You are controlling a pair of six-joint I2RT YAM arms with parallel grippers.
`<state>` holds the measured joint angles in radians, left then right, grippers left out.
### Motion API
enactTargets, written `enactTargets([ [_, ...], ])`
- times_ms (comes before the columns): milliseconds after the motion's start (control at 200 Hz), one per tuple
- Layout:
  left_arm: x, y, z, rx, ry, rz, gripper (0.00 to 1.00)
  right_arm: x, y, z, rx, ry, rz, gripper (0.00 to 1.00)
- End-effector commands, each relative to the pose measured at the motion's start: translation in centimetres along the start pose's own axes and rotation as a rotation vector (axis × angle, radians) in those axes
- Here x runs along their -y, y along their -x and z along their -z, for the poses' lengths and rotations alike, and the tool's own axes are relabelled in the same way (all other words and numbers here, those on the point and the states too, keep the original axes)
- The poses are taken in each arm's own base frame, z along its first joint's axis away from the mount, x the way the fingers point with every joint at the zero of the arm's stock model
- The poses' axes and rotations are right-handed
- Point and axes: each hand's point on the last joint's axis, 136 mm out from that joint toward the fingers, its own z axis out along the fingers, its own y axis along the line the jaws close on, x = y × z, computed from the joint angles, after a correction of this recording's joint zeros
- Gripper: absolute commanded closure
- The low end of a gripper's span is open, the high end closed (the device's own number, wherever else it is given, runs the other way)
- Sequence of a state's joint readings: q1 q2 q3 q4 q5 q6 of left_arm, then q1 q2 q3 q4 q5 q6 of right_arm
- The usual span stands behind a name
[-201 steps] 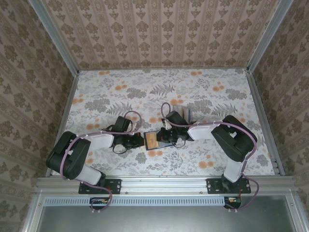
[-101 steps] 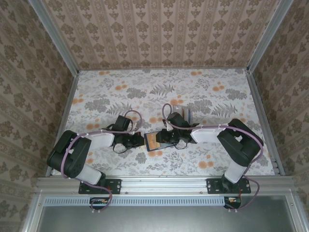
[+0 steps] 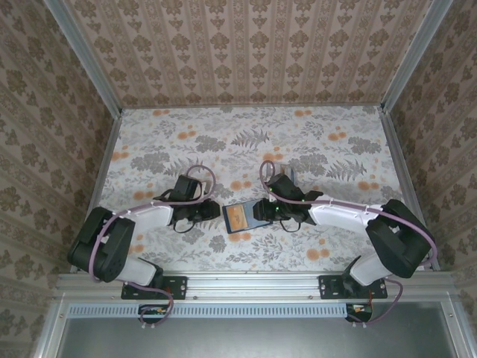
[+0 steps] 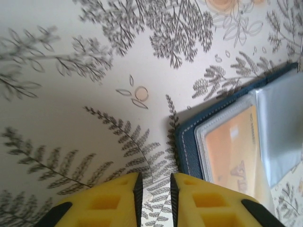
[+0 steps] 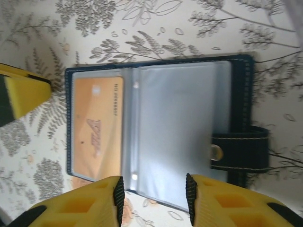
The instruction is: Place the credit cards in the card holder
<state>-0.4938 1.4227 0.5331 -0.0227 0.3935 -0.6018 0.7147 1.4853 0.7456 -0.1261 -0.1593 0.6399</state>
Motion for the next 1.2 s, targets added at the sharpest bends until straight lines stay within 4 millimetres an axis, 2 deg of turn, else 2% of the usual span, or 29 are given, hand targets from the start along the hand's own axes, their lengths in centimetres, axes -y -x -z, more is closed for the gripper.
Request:
enactTargets([
  [0, -0.6, 0.9, 0.7, 0.040, 0.051, -0.032, 0.74, 2.3, -1.4, 0.2, -0.034, -0.104, 0.028, 0.56],
  [230, -0.4, 0.7, 0.4, 0.044, 0.040, -0.035, 0.72, 2.1, -2.3, -1.3, -0.069, -0.071, -0.008, 0.57],
  [340, -0.2, 0.6, 0.1, 0.042, 0.028, -0.034, 0.72, 2.0, -2.5, -1.6, -0.069, -0.054, -0.011, 0.63],
  [475, -0.3, 0.3, 0.0, 0.035, 0.034, -0.031, 0.72, 1.7, -2.3, -1.6, -0.071, -0.042, -0.012, 0.69],
  [845, 0.0, 0.0, -0.4, 0.022, 0.022, -0.043, 0.71, 0.8, -1.9, -1.3, -0.061, -0.011, 0.008, 0.71],
  [945, 0.1, 0.0, -0.4, 0.023, 0.019, -0.040, 0.71, -0.4, -1.7, -1.1, -0.052, 0.051, 0.016, 0.73],
  [1070, 0.5, 0.1, -0.5, 0.019, 0.008, -0.046, 0.71, -2.1, -1.2, -0.7, -0.023, 0.138, 0.039, 0.80],
  [1195, 0.8, 0.1, -0.3, 0.012, 0.002, -0.049, 0.69, -2.8, -1.0, -0.6, -0.022, 0.173, 0.053, 0.84],
])
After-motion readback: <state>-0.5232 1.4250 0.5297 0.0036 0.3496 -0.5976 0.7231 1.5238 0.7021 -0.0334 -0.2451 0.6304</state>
